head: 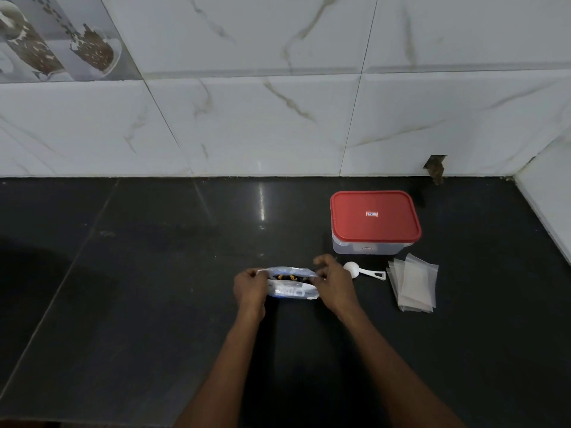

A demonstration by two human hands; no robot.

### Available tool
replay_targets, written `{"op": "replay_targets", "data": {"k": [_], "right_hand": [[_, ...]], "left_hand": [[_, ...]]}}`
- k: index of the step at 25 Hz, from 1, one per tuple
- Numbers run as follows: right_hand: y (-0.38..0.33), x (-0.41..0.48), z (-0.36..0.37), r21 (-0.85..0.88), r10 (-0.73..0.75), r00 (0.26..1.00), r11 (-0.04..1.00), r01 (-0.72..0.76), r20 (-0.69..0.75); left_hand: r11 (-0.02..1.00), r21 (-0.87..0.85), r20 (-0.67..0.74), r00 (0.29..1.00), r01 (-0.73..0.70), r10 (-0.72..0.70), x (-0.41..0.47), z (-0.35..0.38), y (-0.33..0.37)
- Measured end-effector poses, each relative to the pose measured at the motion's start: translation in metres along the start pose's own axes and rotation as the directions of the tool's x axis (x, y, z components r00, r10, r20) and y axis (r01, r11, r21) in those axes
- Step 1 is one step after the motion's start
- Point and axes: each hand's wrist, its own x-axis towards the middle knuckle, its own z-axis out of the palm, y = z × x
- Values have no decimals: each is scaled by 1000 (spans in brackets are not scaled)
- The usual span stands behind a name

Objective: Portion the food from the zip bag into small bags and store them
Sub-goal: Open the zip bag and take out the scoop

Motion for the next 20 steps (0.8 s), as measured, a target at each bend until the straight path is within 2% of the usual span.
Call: {"op": "replay_targets", "data": {"k": [2,4,6,9,12,14,16,17,20], "right_hand": [[0,-3,-2,-119,-199,974,970,212,111],[-1,-6,-6,-289,-292,921,886,362,259],[-2,-5,-8,-425,-292,891,798,427,347],[0,1,-4,-486,-260,921,789,376,290],[-1,4,2,-412,-215,962,872,266,167],[-3,5,2,-384,-163,979,902,197,118],[-7,7,1,-404,-114,986,902,154,122],[-9,8,2,-432,-92,986,890,144,140],[-14,7,6,-530,-71,979,832,165,193]], "left_hand": [[997,58,-24,998,-50,51,-2,0,0],[981,133,129,984,-139,122,-3,-4,0],[970,149,314,939,-193,138,-5,-12,0],[873,251,362,877,-419,317,-16,-22,0],[679,278,447,717,-680,535,-26,-23,-6],[612,278,534,649,-740,542,-27,-26,-6],[618,308,596,653,-723,467,-29,-25,-1],[619,338,584,674,-709,452,-30,-23,2],[678,417,381,794,-605,474,-29,-12,10]]}}
